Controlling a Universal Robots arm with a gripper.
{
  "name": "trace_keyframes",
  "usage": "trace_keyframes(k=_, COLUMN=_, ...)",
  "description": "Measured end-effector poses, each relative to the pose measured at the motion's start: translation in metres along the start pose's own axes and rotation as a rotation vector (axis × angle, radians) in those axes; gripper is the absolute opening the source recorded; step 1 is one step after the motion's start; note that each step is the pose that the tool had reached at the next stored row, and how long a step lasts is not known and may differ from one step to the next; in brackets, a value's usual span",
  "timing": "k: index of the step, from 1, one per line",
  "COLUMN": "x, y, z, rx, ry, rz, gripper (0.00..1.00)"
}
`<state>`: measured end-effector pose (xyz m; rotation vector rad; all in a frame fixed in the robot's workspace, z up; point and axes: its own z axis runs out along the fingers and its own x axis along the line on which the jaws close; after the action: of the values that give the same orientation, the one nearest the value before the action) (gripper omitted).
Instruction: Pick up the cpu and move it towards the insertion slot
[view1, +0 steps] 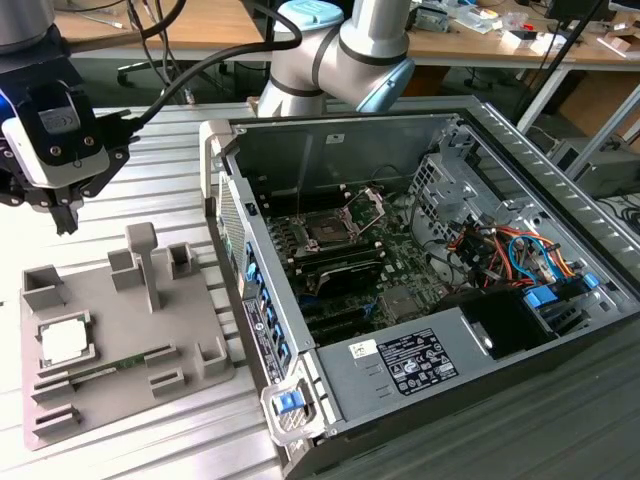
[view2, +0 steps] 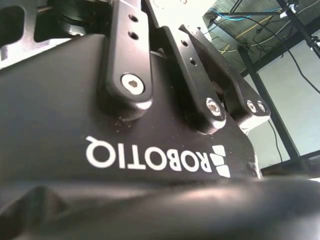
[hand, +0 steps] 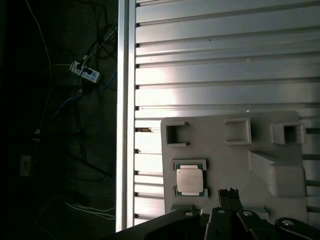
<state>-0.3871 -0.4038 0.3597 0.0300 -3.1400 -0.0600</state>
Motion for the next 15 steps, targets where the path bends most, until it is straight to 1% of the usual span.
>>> trace_keyframes(k=4, x=0.0002, y=-0.0001, z=0.0018, rx=0.0, ry=0.0, rz=0.0, gripper=0.11)
trace_keyframes(k=15, x=0.0002, y=-0.0001, z=0.0034, rx=0.0, ry=0.0, rz=0.0, gripper=0.11)
